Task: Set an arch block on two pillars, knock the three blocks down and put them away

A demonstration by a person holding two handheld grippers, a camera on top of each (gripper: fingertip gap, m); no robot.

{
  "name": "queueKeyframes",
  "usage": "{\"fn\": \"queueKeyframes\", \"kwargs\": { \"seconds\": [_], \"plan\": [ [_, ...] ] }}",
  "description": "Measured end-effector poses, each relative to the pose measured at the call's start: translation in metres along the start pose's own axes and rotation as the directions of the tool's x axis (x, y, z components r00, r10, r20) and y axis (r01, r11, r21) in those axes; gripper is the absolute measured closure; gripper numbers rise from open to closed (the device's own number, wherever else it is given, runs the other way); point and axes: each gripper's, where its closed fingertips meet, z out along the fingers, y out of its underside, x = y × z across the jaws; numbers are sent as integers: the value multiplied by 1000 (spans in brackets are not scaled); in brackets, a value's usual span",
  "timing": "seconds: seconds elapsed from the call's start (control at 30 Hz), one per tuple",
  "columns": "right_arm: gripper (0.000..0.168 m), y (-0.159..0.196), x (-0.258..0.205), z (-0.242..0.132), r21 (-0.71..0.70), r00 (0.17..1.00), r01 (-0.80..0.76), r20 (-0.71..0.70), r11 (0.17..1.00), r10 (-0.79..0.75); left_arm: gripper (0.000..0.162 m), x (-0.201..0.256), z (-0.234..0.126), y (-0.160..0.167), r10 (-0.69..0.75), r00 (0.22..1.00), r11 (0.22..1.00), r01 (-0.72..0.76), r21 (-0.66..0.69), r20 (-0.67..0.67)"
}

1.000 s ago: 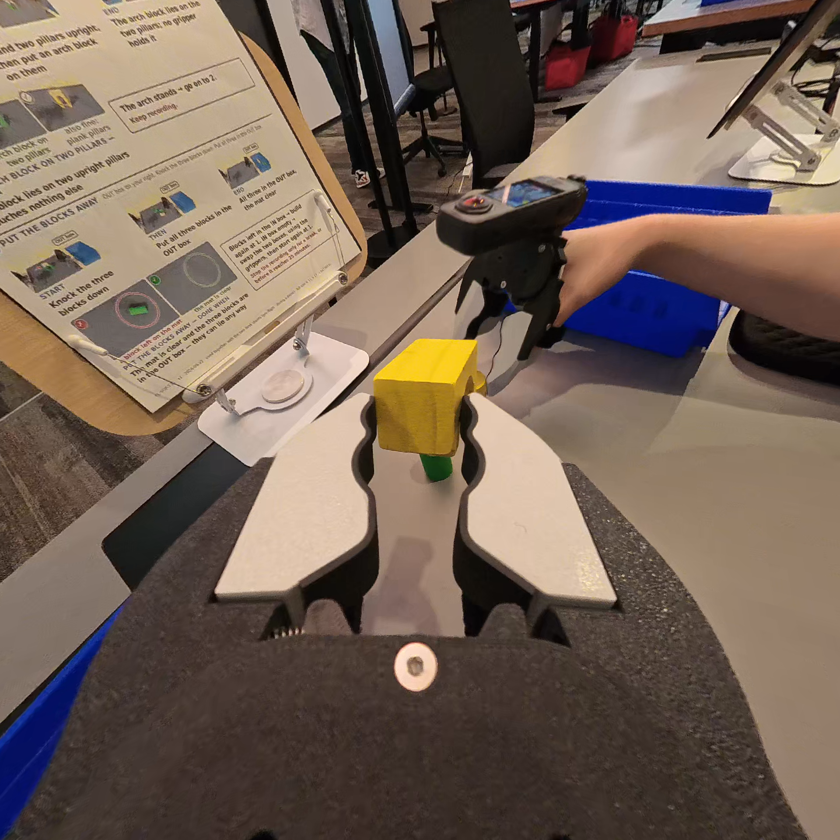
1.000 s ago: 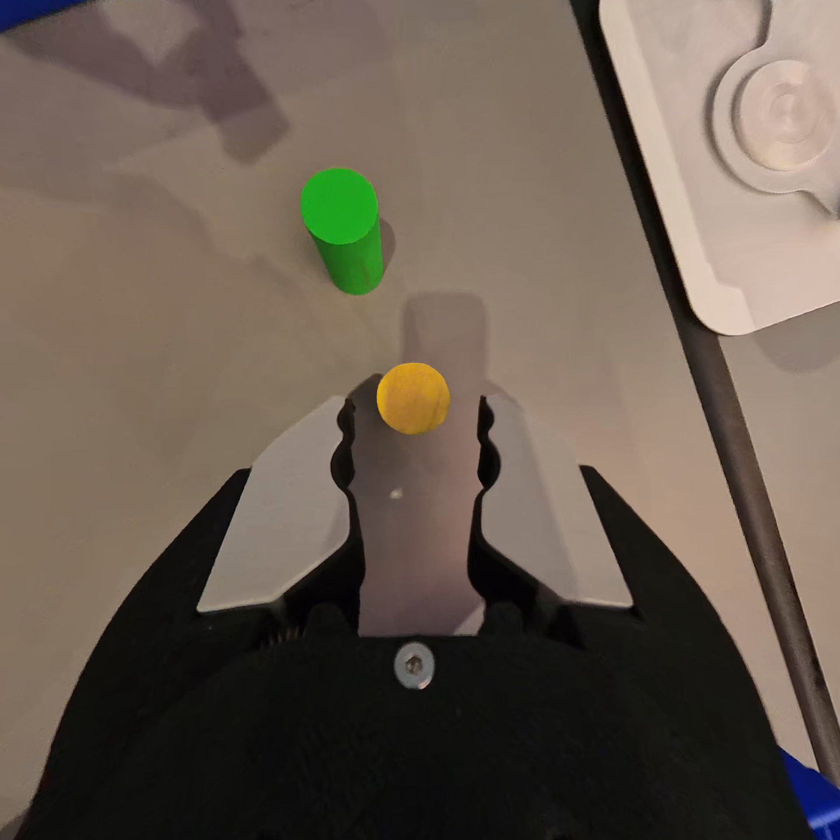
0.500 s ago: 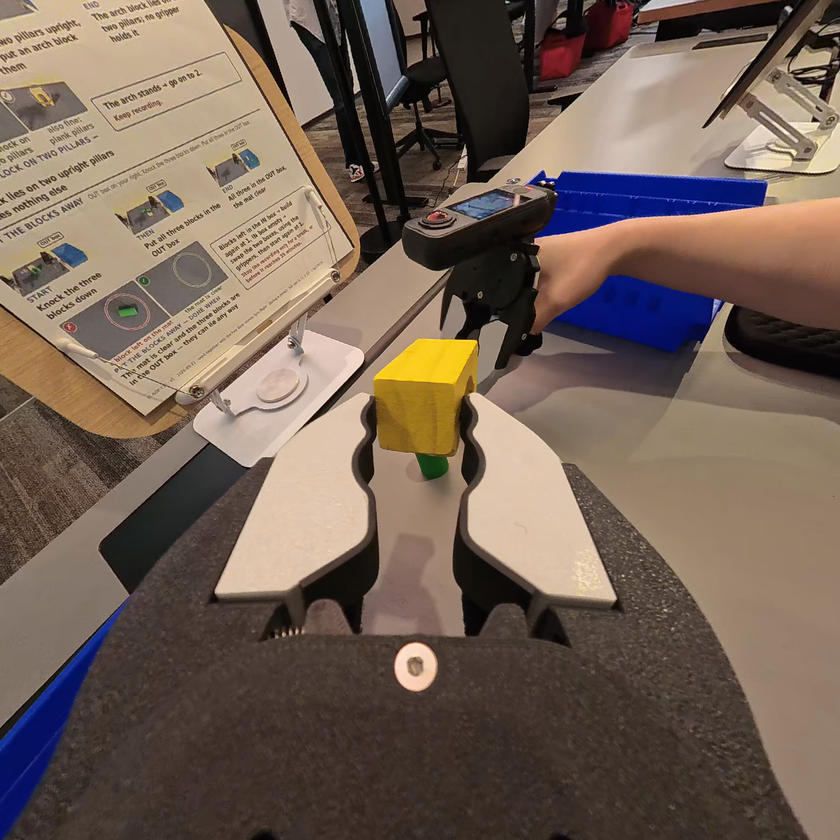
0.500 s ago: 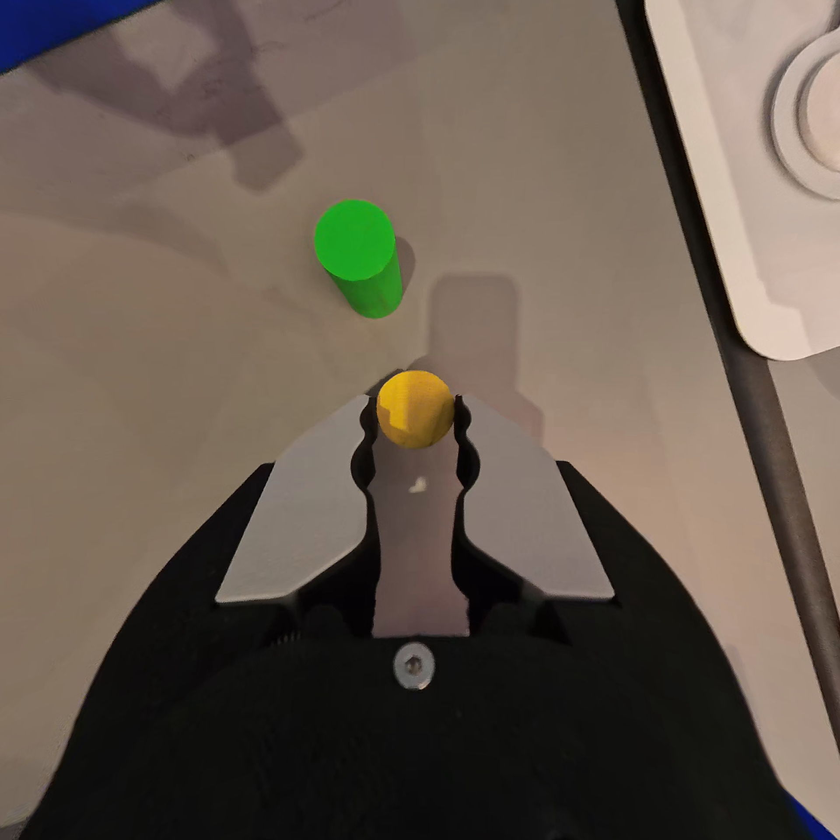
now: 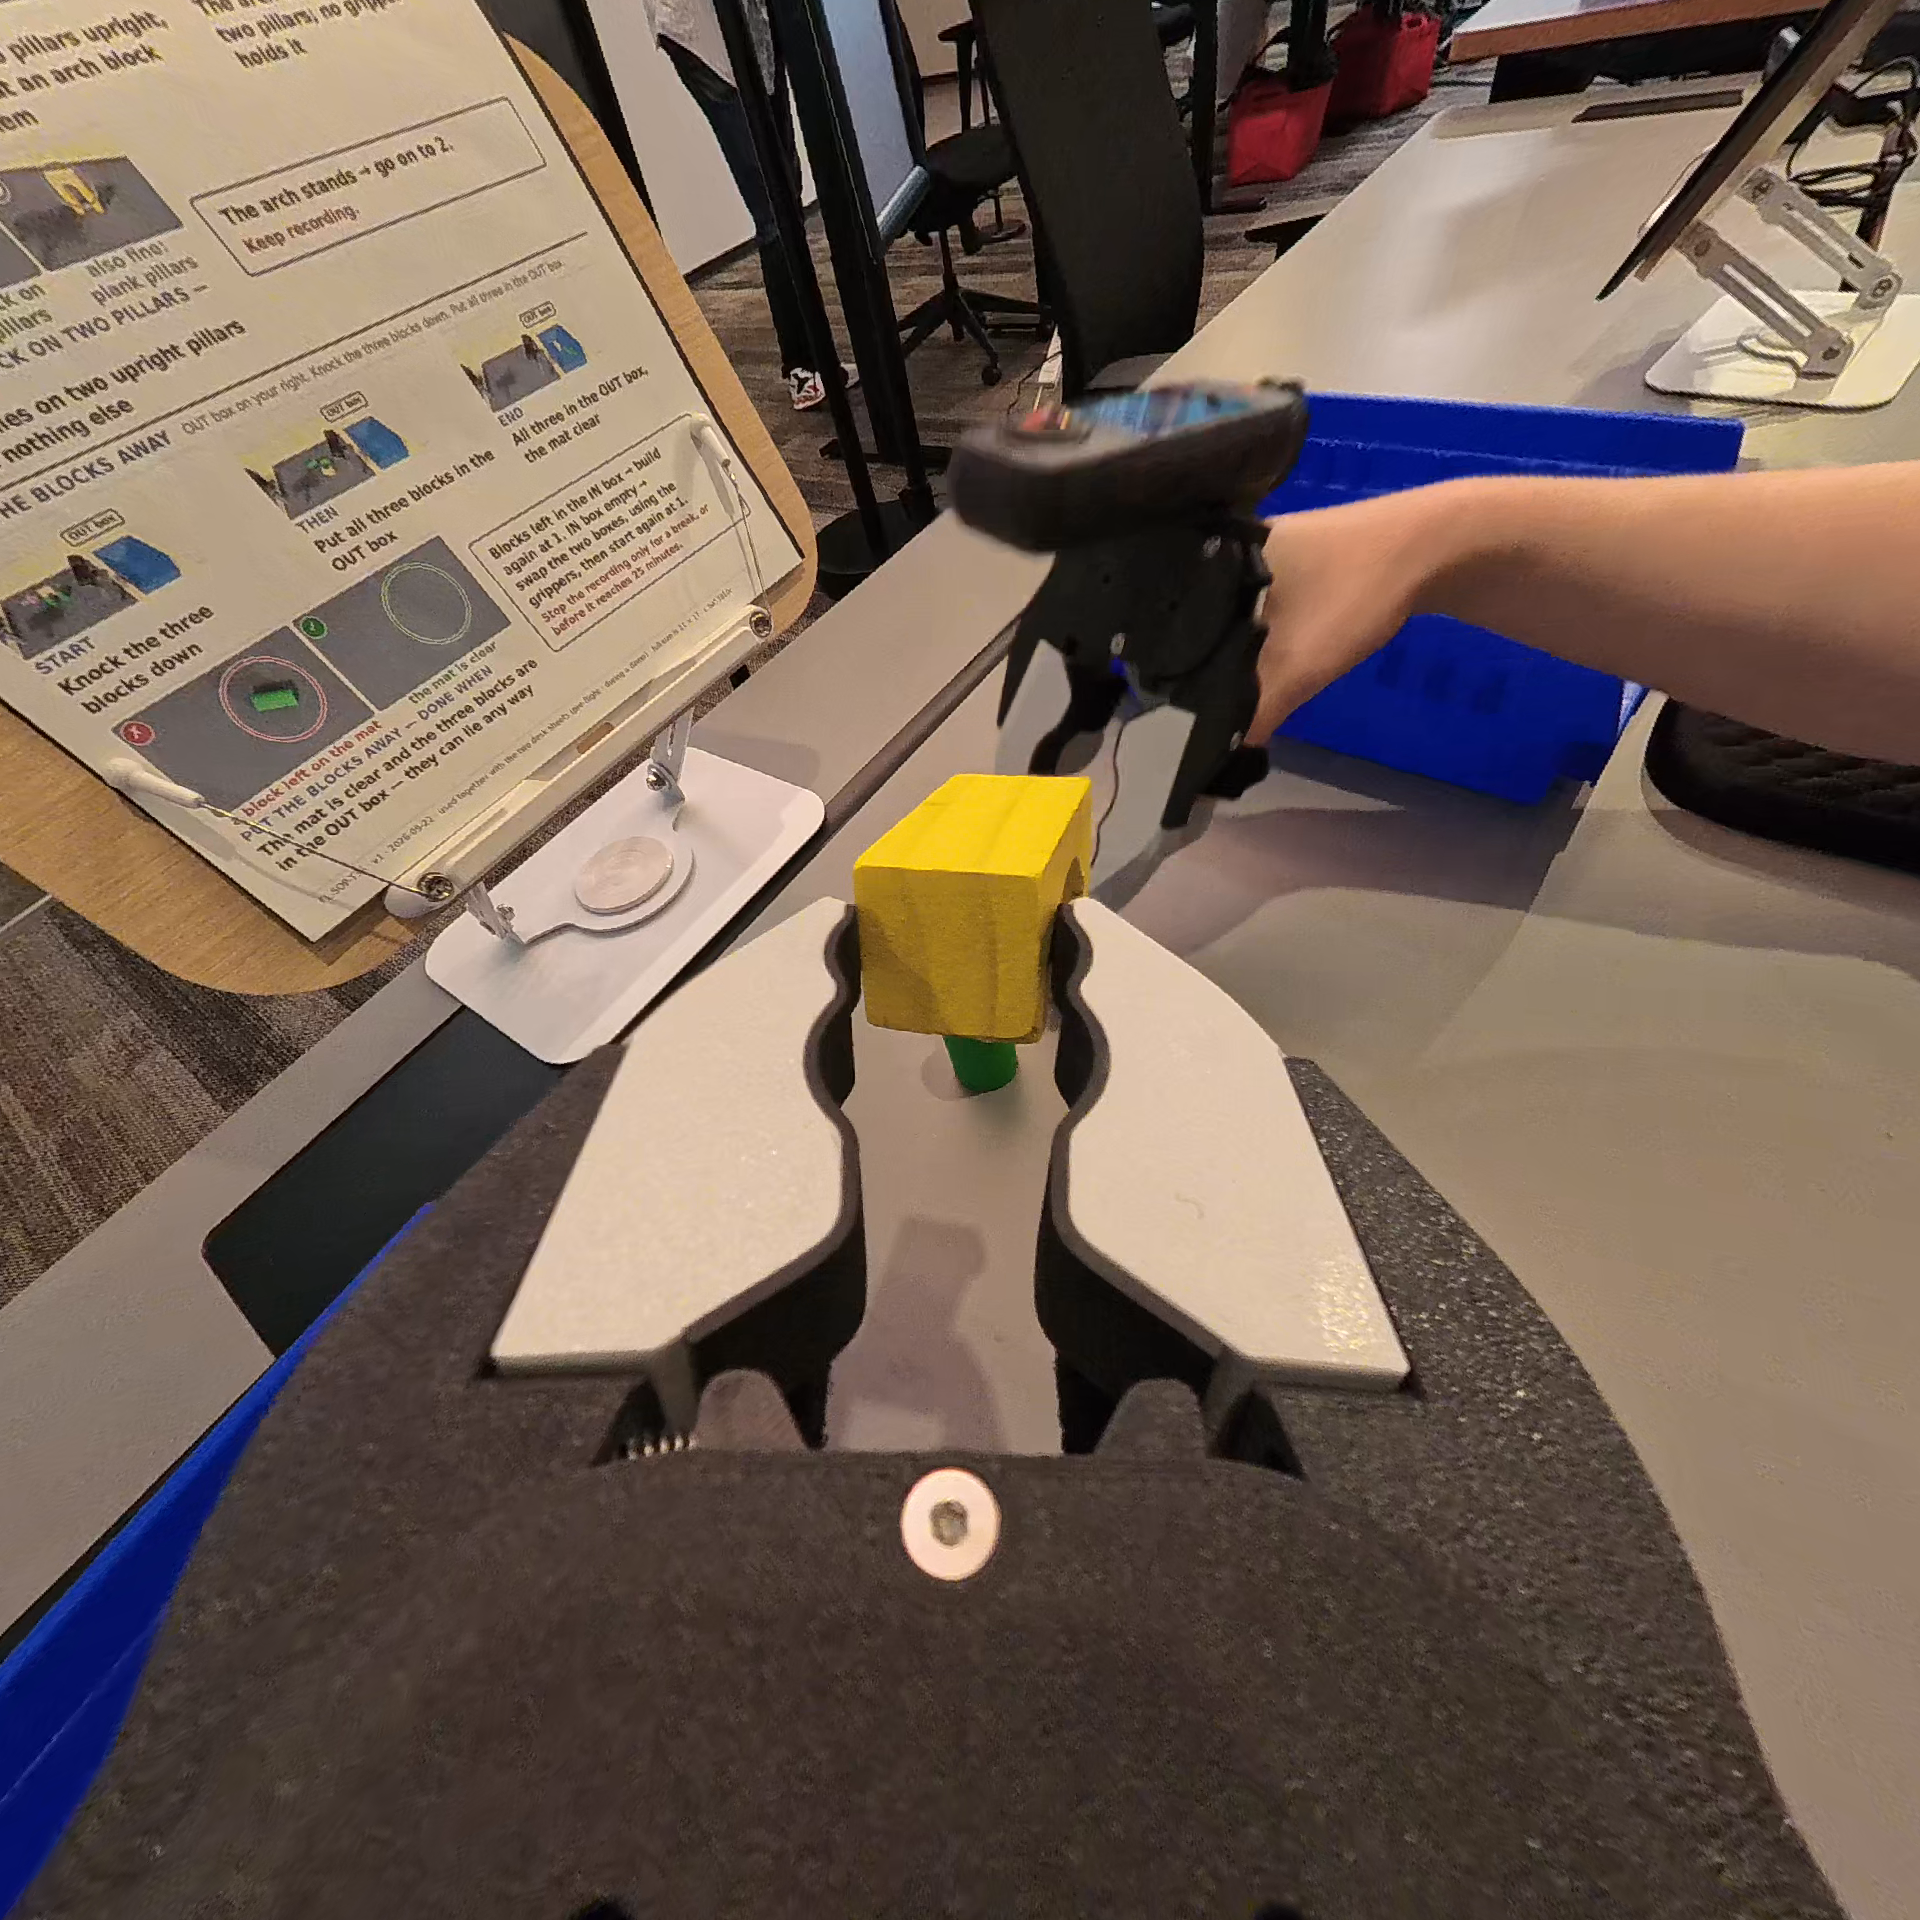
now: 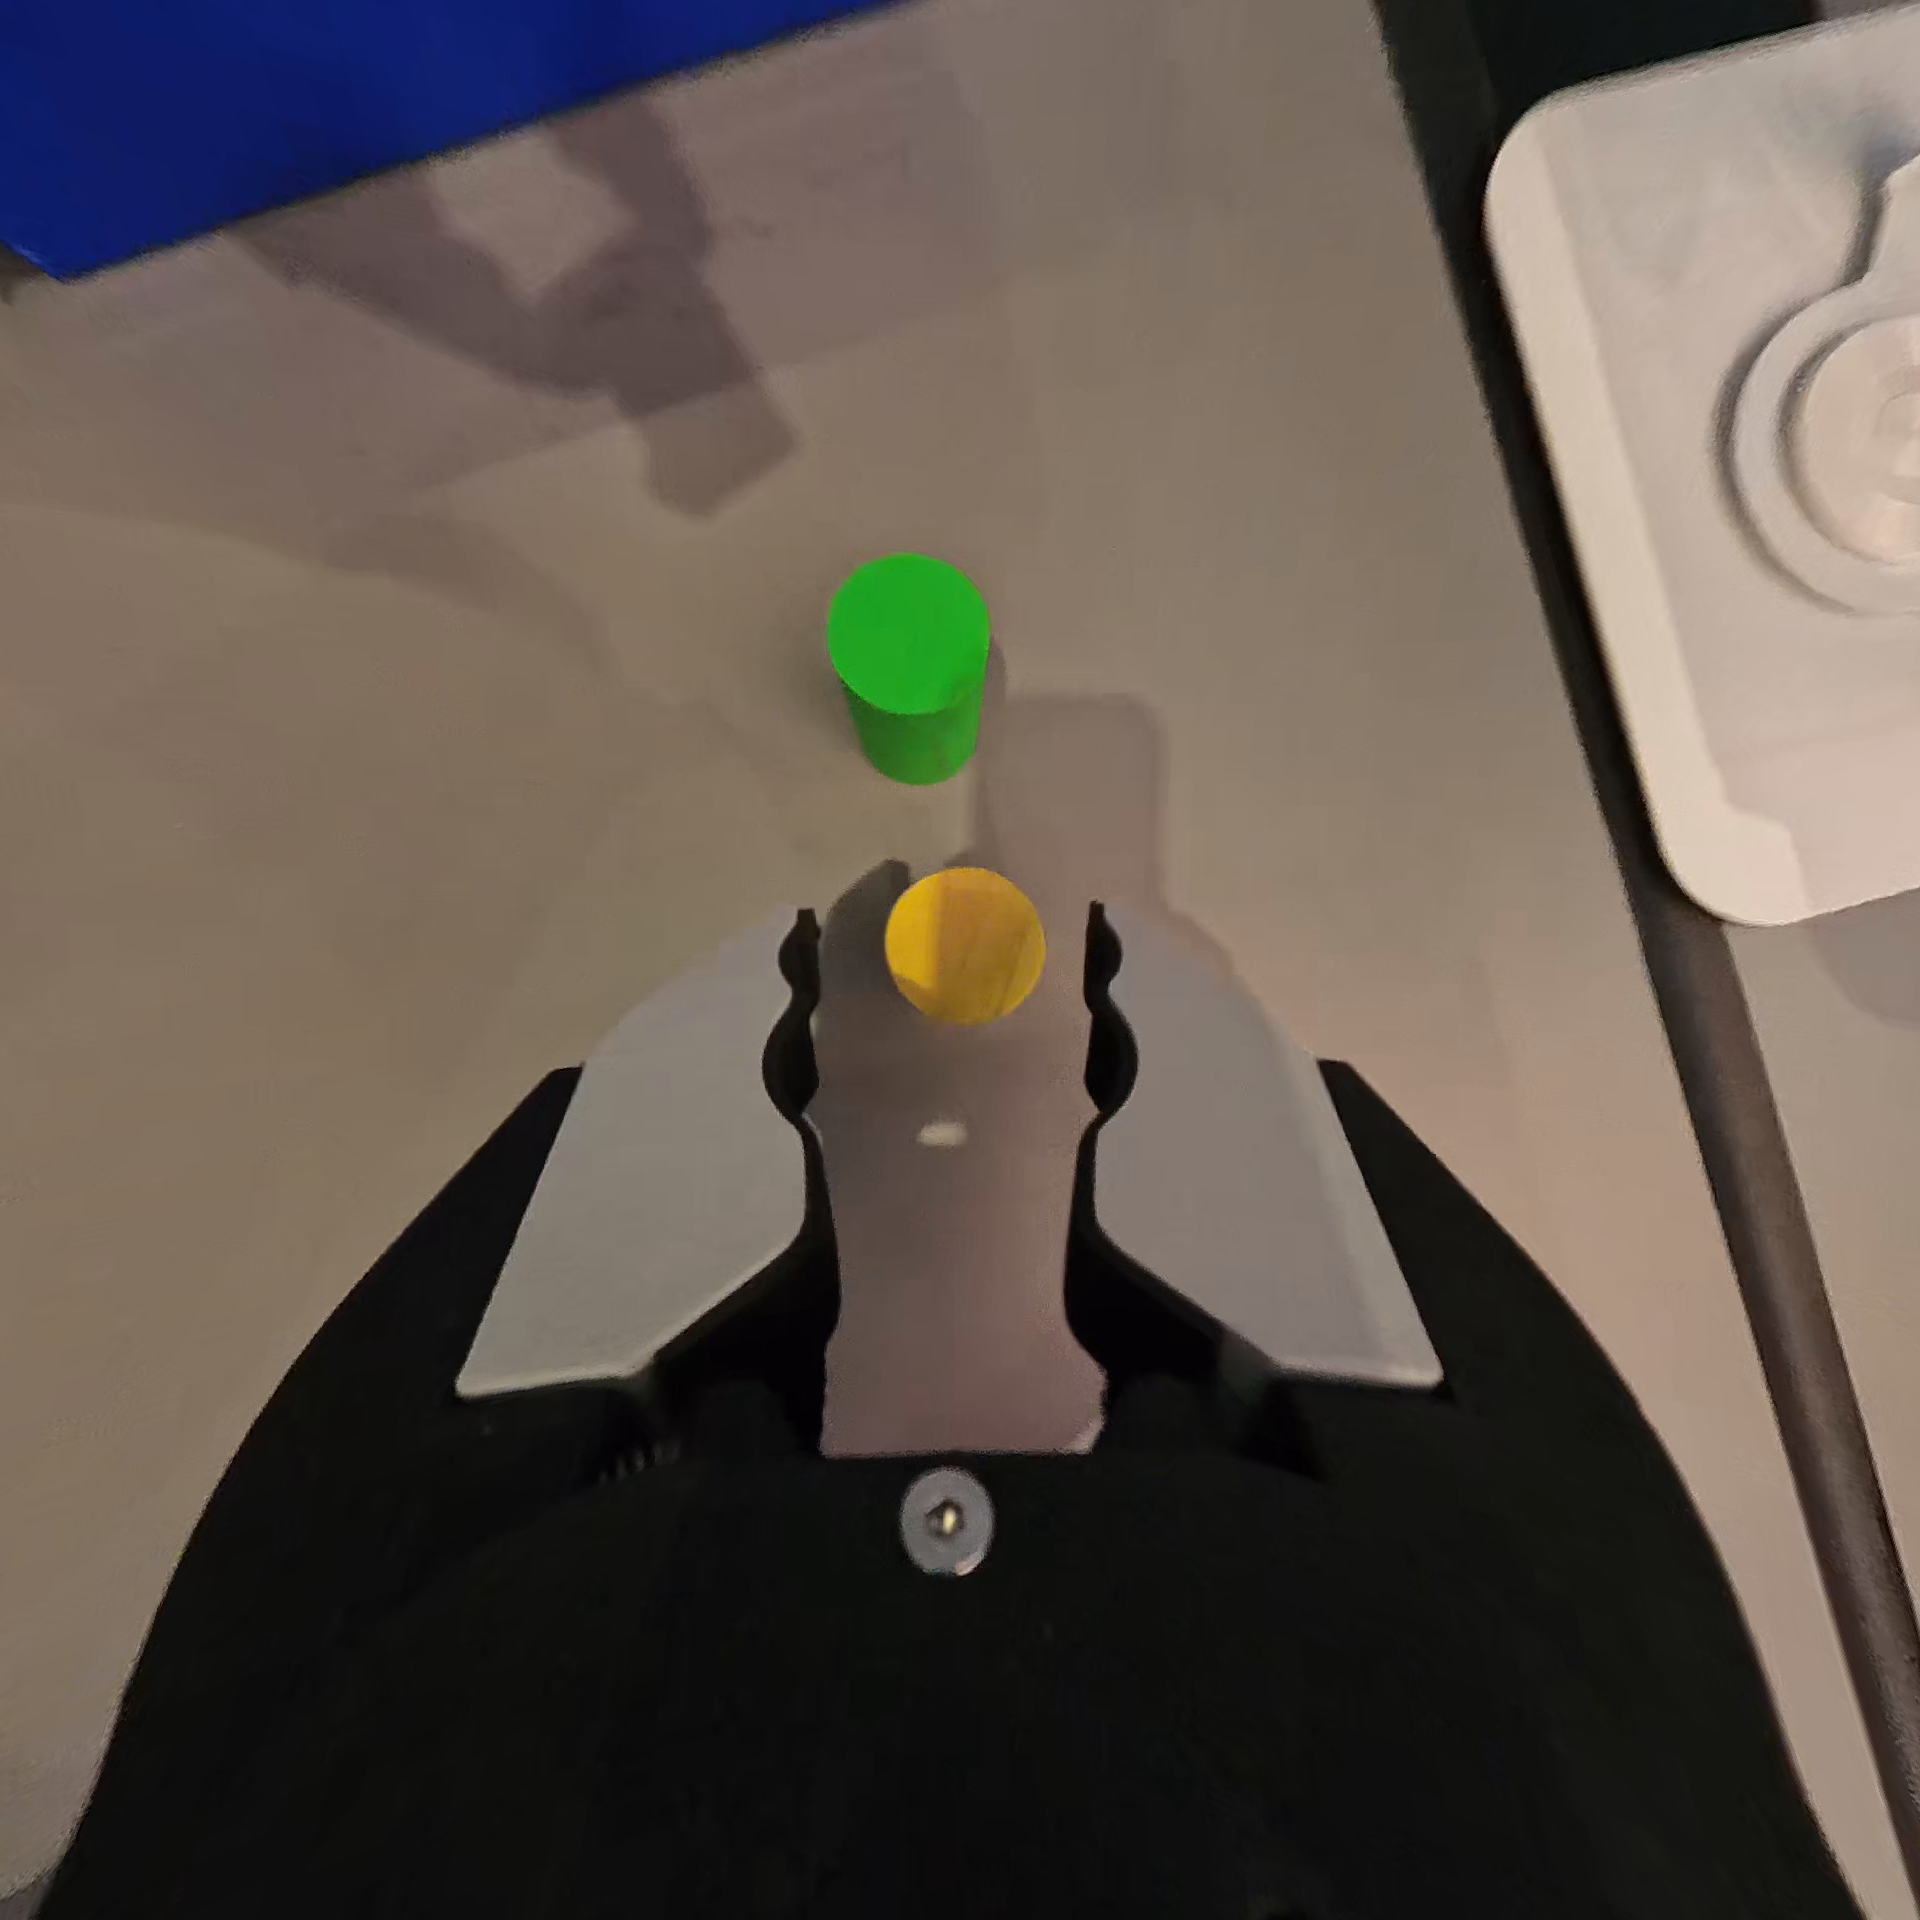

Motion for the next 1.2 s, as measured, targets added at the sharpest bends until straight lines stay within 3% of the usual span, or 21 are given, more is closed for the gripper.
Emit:
{"fn": "queueKeyframes", "kwargs": {
  "seconds": [0.23,0.33,0.43,0.57,0.63,0.73,0.8,0.9,1.0,1.2],
  "plan": [
    [116,-92,-64,-95,406,972,170,79,898,-220,127,11,13,7,7,999,1000,-8,-30,-46],
    [116,-114,-90,-107,425,942,265,77,866,-326,127,17,19,9,28,999,998,-30,-48,-46],
    [116,-121,-94,-94,374,927,323,60,869,-370,127,25,21,8,48,997,997,-52,-56,-63],
    [118,-122,-95,-84,362,927,298,113,883,-358,127,32,21,7,75,994,995,-80,-57,-79],
    [134,-122,-100,-86,390,920,262,176,883,-351,127,34,21,5,81,993,996,-85,-40,-87],
    [134,-124,-97,-92,415,923,222,203,883,-327,121,28,18,-3,69,996,998,-69,13,-48],
    [135,-117,-77,-88,358,946,212,158,909,-283,101,14,12,-3,60,998,998,-60,6,16],
    [135,-84,-30,-64,131,988,130,71,983,-140,102,7,3,-1,24,1000,1000,-24,-7,9],
    [134,-52,-11,-39,-47,995,91,41,995,-89,106,0,-4,-1,13,1000,1000,-13,-4,25],
    [134,-33,-4,-14,-135,992,129,4,982,-130,108,-2,-3,5,17,999,999,-17,-32,27]
  ]
}}
